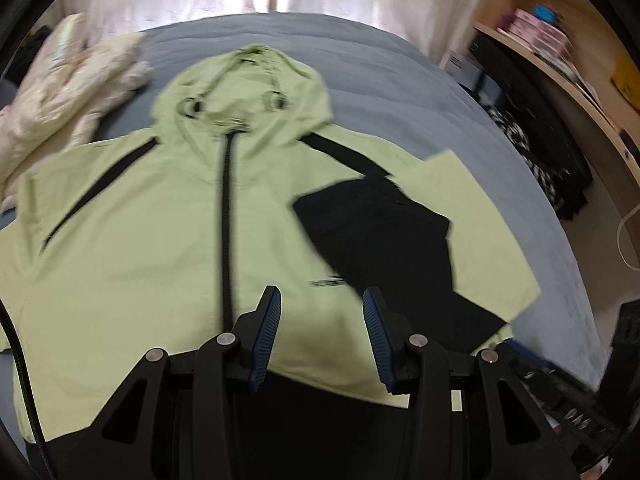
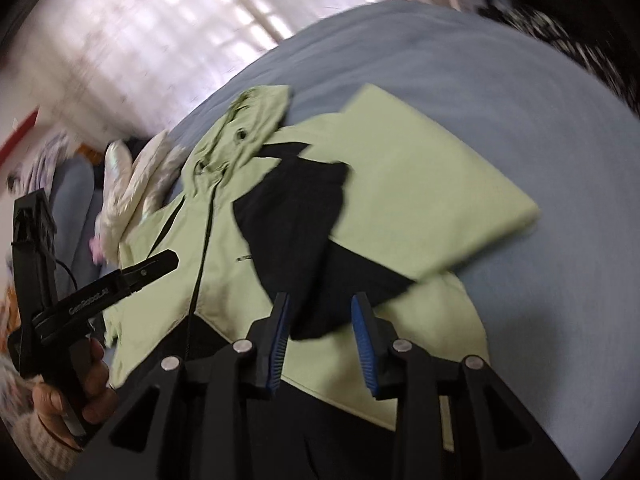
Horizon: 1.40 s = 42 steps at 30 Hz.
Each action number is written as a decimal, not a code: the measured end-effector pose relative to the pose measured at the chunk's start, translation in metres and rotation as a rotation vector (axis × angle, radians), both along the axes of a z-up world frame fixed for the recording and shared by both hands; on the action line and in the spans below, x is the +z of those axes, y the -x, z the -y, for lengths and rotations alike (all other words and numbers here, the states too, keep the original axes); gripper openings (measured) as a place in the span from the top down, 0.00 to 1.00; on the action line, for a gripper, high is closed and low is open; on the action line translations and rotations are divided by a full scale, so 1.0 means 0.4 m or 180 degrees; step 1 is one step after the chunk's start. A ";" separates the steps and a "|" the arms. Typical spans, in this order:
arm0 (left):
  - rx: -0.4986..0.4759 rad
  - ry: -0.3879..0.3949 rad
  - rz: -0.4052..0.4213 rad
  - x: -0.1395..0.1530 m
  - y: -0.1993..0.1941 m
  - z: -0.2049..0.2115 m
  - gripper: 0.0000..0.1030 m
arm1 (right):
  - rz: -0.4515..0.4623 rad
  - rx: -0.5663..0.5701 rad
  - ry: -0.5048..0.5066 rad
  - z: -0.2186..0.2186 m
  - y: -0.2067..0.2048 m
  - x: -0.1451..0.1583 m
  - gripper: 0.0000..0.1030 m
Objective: Fold large clothes
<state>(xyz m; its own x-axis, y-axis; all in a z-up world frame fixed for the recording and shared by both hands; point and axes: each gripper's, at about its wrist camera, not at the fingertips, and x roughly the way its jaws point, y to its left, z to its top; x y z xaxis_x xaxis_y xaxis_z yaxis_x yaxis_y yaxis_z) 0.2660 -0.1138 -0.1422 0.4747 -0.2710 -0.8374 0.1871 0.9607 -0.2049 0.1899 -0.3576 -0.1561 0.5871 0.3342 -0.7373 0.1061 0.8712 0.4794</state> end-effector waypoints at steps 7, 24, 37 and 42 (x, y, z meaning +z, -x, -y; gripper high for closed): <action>-0.0204 -0.0126 -0.0202 -0.028 -0.037 0.168 0.44 | 0.0046 -0.0280 -0.0174 0.040 0.047 -0.065 0.63; -0.0487 -0.0899 -0.0218 -0.109 -0.083 0.355 0.96 | 0.0194 -0.0252 -0.0165 0.047 0.045 -0.091 0.63; 0.0478 0.0055 0.0123 0.027 0.023 -0.114 0.94 | 0.0204 -0.0238 -0.0059 0.035 0.045 -0.094 0.63; 0.0525 0.0429 -0.0389 -0.095 0.065 -0.197 0.87 | 0.0207 -0.0228 -0.0024 0.033 0.041 -0.090 0.63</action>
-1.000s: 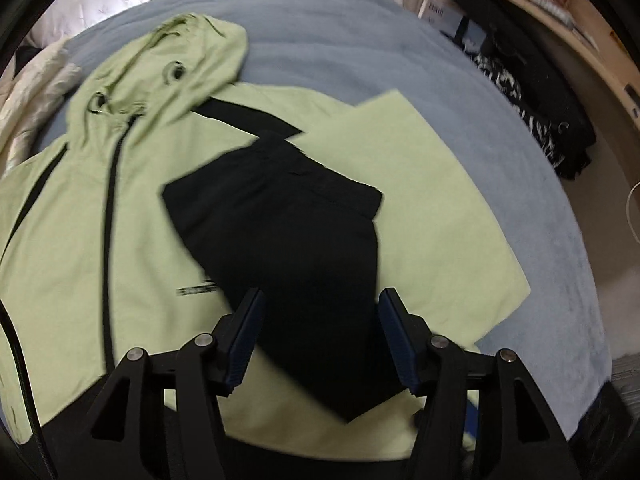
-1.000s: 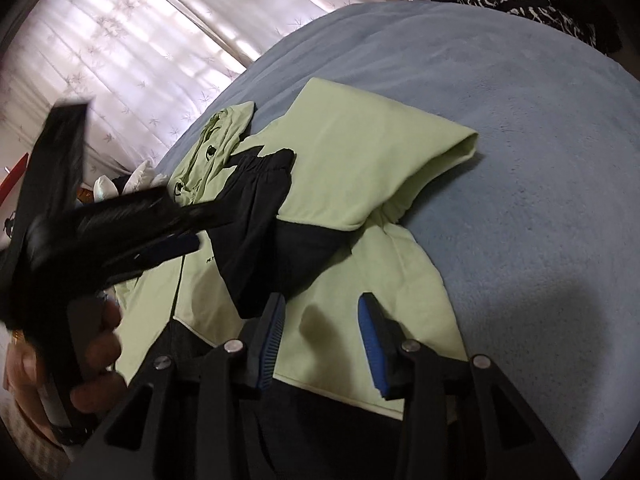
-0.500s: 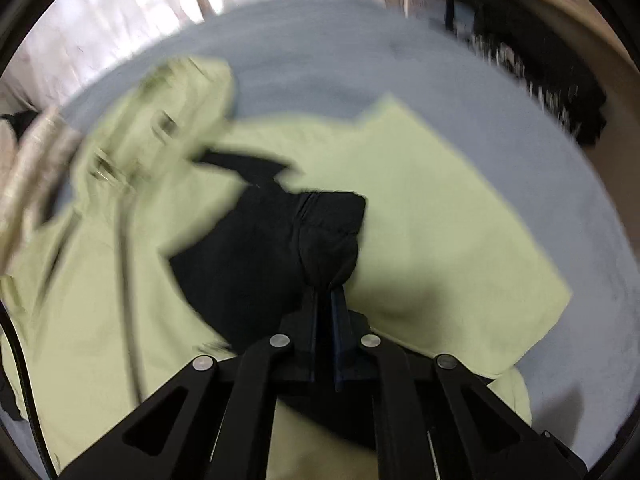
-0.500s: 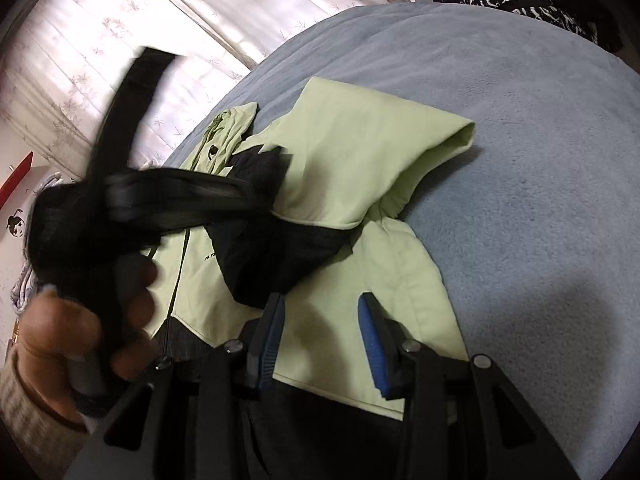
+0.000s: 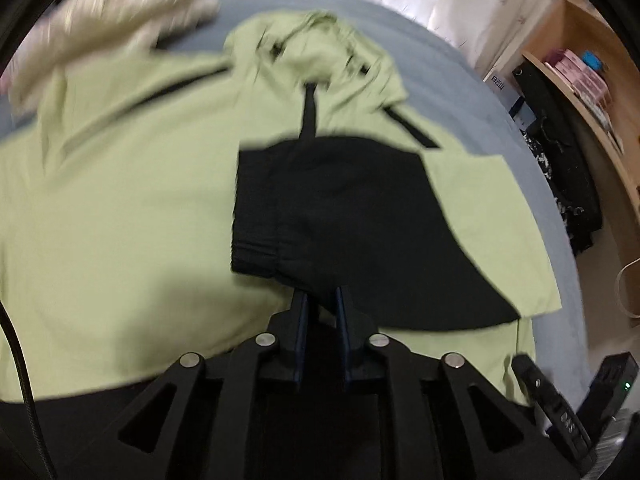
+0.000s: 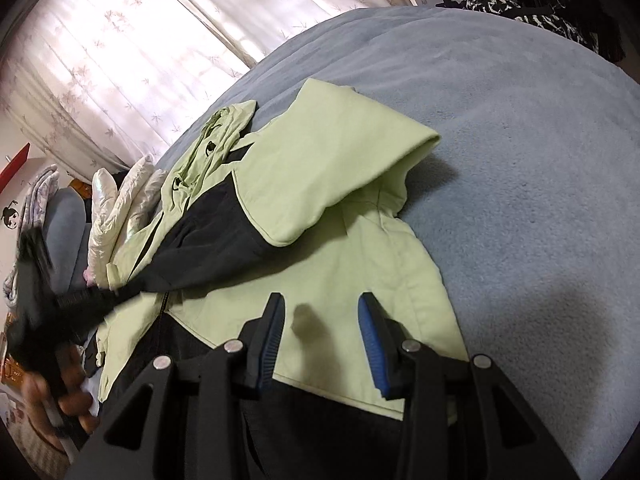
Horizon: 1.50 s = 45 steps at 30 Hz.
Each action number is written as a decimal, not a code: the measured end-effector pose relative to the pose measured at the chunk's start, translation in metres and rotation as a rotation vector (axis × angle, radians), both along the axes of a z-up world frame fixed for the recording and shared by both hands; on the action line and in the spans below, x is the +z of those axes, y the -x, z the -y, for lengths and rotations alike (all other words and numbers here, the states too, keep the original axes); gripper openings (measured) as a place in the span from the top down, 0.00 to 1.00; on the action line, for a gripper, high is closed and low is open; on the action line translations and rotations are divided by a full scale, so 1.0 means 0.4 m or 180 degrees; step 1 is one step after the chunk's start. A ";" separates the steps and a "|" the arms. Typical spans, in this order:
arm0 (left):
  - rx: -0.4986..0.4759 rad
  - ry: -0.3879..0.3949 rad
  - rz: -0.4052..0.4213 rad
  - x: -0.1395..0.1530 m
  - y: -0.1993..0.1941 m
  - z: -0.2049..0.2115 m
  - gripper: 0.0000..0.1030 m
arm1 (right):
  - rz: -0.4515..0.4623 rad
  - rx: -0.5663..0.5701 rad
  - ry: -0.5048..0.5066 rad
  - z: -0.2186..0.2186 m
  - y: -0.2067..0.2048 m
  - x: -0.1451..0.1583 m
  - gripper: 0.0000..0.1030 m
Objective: Fold large clothes
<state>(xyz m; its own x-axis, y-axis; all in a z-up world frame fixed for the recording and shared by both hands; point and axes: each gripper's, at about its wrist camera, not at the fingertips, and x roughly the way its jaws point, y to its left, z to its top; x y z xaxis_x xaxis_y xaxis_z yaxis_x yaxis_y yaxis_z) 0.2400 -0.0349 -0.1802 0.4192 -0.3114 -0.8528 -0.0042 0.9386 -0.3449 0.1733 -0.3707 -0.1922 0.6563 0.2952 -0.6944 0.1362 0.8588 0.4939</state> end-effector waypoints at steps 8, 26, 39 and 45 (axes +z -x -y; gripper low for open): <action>0.0059 0.1072 -0.0169 -0.060 -0.037 -0.087 0.46 | -0.0006 0.0020 0.0043 -0.010 0.004 -0.002 0.62; 0.0288 0.1169 -0.0091 -0.097 -0.183 -0.128 0.67 | -0.0088 0.0206 0.0269 -0.050 0.002 0.032 0.62; 0.0146 0.0540 0.1074 0.215 -0.104 -0.187 0.92 | 0.0006 0.0022 0.0713 0.011 0.009 0.115 0.62; 0.0223 0.0252 0.0133 -0.001 -0.106 -0.297 0.83 | -0.0137 0.0051 0.0645 0.034 -0.037 0.112 0.62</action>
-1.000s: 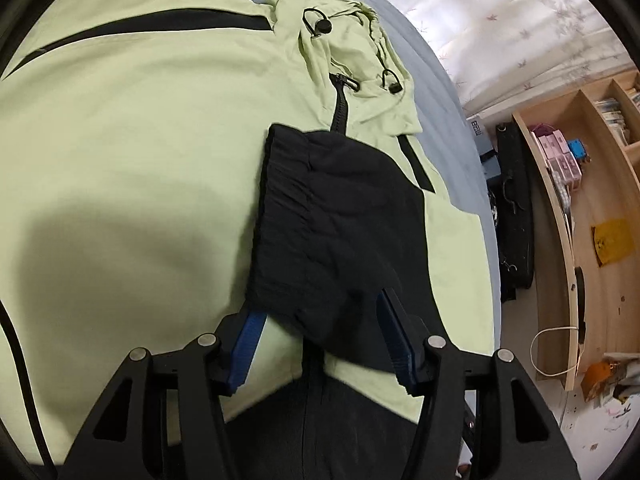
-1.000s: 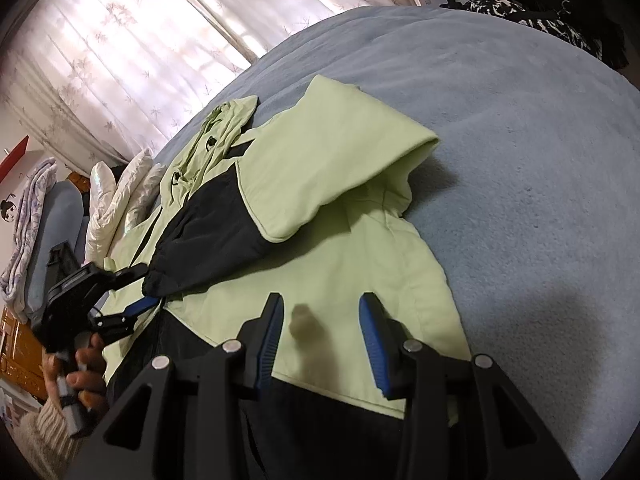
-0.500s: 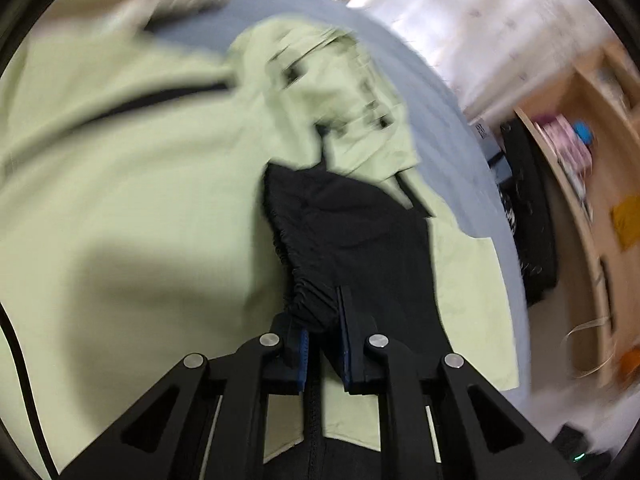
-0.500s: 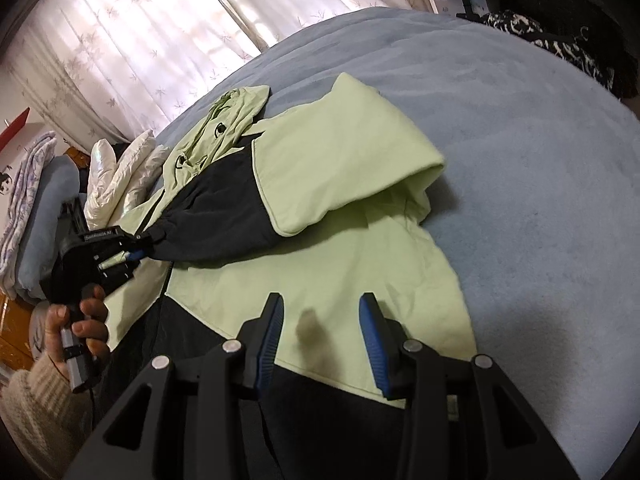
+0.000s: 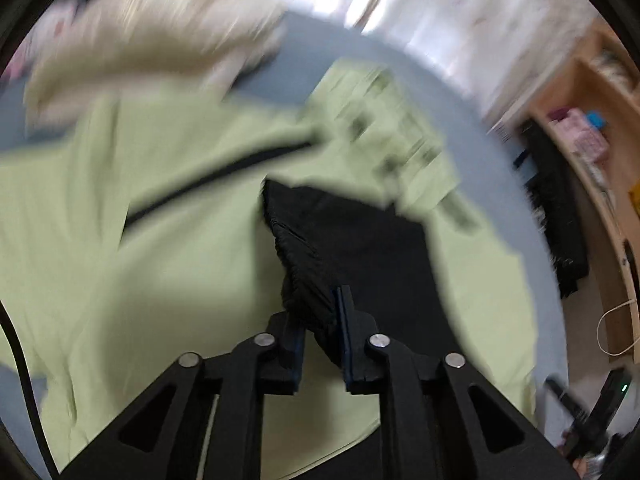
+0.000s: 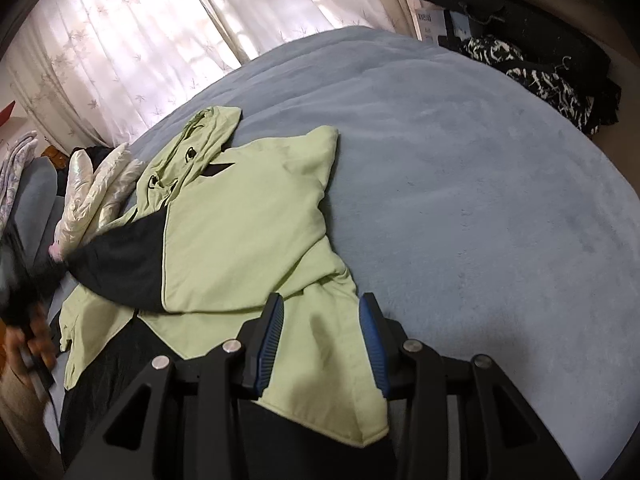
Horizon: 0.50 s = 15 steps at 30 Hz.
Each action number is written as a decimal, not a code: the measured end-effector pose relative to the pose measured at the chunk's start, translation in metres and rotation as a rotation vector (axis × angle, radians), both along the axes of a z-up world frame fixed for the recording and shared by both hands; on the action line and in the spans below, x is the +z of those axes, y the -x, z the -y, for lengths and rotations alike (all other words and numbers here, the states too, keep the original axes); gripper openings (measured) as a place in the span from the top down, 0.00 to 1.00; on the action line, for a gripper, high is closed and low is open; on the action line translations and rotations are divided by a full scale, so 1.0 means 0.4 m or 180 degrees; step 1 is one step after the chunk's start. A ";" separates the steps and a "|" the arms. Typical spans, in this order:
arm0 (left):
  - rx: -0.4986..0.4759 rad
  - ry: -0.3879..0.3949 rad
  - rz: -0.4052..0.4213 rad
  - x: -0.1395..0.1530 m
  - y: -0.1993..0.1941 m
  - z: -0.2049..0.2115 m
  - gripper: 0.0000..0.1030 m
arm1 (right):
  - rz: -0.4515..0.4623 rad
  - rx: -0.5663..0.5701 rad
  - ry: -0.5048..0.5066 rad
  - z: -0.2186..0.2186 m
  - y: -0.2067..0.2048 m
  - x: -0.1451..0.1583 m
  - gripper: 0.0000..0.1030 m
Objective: Fold large clothes
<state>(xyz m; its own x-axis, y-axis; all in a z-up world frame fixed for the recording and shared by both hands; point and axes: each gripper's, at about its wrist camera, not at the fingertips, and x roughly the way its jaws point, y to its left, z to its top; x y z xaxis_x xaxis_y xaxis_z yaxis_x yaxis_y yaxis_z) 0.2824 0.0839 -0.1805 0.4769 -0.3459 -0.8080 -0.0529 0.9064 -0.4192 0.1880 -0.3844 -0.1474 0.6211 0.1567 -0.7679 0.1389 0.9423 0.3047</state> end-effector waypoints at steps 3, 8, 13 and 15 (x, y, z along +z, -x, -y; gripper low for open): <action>0.0101 0.0219 -0.0228 -0.066 0.005 -0.048 0.72 | 0.0002 0.0079 -0.0020 -0.001 -0.062 0.021 0.62; 0.0185 0.0547 -0.0140 -0.068 -0.022 -0.073 0.37 | -0.0118 0.0061 -0.0349 0.025 -0.246 0.021 0.62; 0.0147 0.0516 -0.0161 -0.076 -0.066 -0.055 0.35 | -0.0487 -0.0139 -0.0669 0.057 -0.398 -0.069 0.61; 0.0099 0.0374 -0.0108 -0.074 -0.079 -0.037 0.39 | -0.0609 -0.0197 -0.0762 0.067 -0.435 -0.111 0.61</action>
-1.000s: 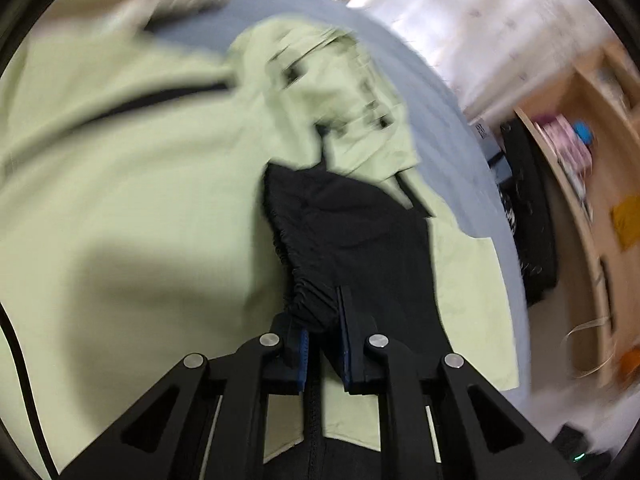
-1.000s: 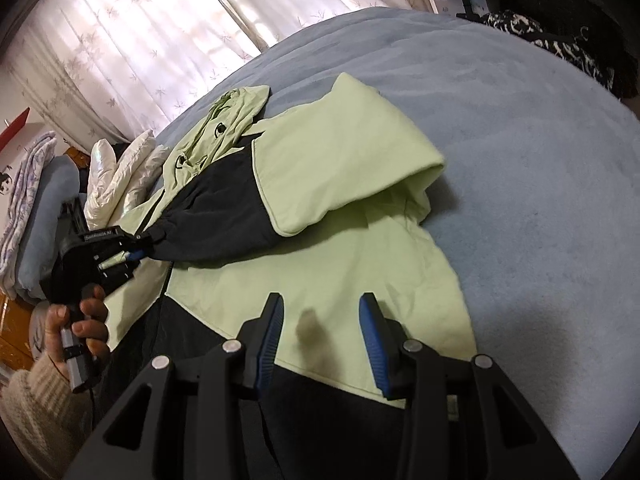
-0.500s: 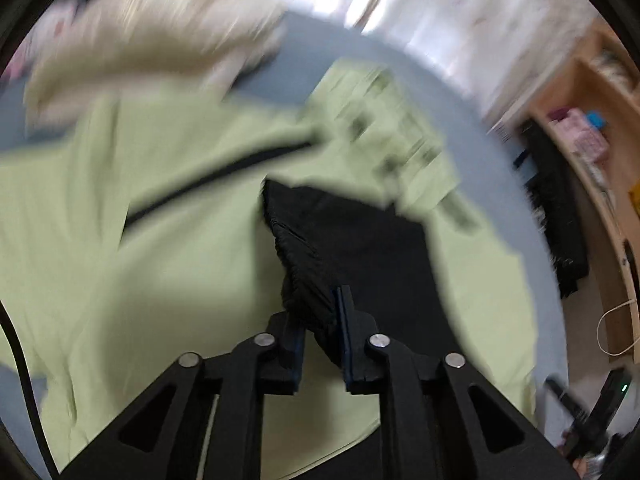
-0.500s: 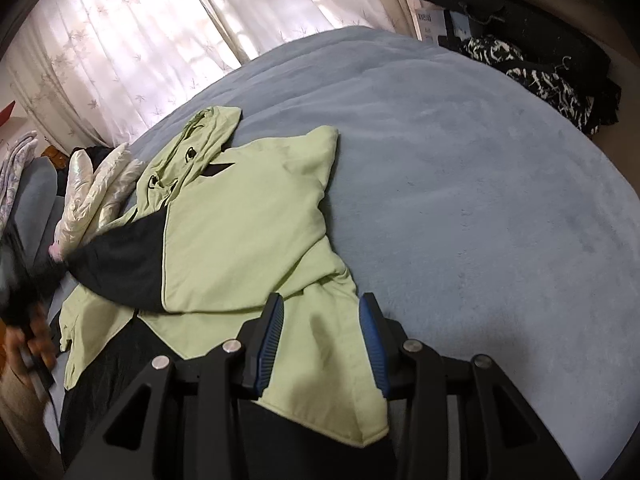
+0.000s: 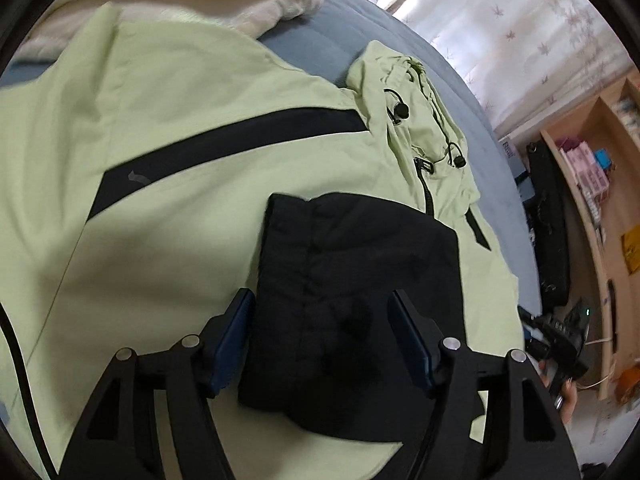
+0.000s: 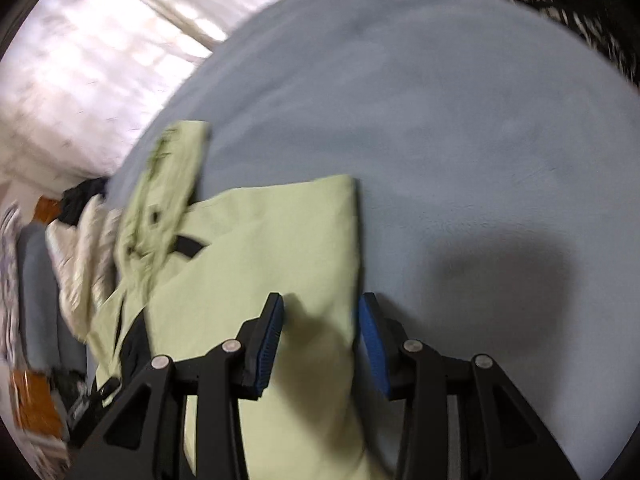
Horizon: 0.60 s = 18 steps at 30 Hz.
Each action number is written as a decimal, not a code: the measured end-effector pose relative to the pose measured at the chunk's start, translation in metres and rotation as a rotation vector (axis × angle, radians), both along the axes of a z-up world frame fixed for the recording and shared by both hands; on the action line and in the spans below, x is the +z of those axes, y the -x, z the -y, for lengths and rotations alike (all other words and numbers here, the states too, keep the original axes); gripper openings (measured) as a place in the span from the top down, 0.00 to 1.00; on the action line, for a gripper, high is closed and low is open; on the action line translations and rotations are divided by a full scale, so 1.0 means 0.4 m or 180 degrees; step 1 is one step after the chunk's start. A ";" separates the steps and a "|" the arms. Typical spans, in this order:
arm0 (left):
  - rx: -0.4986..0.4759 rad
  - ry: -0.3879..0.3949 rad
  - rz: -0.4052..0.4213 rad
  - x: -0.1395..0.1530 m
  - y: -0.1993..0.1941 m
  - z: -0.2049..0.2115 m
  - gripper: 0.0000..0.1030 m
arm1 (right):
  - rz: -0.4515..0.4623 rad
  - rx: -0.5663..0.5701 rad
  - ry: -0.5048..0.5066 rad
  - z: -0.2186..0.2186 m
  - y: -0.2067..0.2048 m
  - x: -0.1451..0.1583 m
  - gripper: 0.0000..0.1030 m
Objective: Fold large clothes
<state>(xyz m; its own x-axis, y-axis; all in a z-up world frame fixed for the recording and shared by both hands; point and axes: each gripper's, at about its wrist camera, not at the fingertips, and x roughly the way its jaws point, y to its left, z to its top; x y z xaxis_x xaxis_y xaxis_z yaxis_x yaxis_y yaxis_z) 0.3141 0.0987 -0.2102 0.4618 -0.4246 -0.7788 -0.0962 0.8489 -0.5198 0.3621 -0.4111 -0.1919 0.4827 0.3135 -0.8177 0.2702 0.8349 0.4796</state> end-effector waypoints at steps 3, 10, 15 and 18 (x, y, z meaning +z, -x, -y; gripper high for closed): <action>-0.0143 -0.0319 0.0059 0.009 -0.010 0.032 0.79 | 0.0155 0.0151 0.0232 -0.015 -0.019 0.007 0.98; -0.0258 -0.0675 0.0204 0.001 0.005 0.078 0.80 | 0.0240 0.0471 0.1181 -0.039 -0.038 0.037 0.98; -0.0158 -0.0903 0.0228 0.021 0.015 0.067 0.82 | 0.0265 0.0219 0.0900 -0.005 0.007 0.062 0.91; -0.0191 -0.0998 0.0225 0.049 0.025 0.056 0.81 | 0.0465 -0.0011 0.0537 0.036 0.066 0.105 0.79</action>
<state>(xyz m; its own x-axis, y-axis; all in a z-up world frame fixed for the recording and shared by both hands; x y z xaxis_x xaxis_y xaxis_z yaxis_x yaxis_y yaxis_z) 0.3040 0.0765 -0.1905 0.5007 -0.1973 -0.8428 -0.0142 0.9717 -0.2358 0.3357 -0.4255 -0.1499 0.6009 0.1763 -0.7796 0.2111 0.9058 0.3675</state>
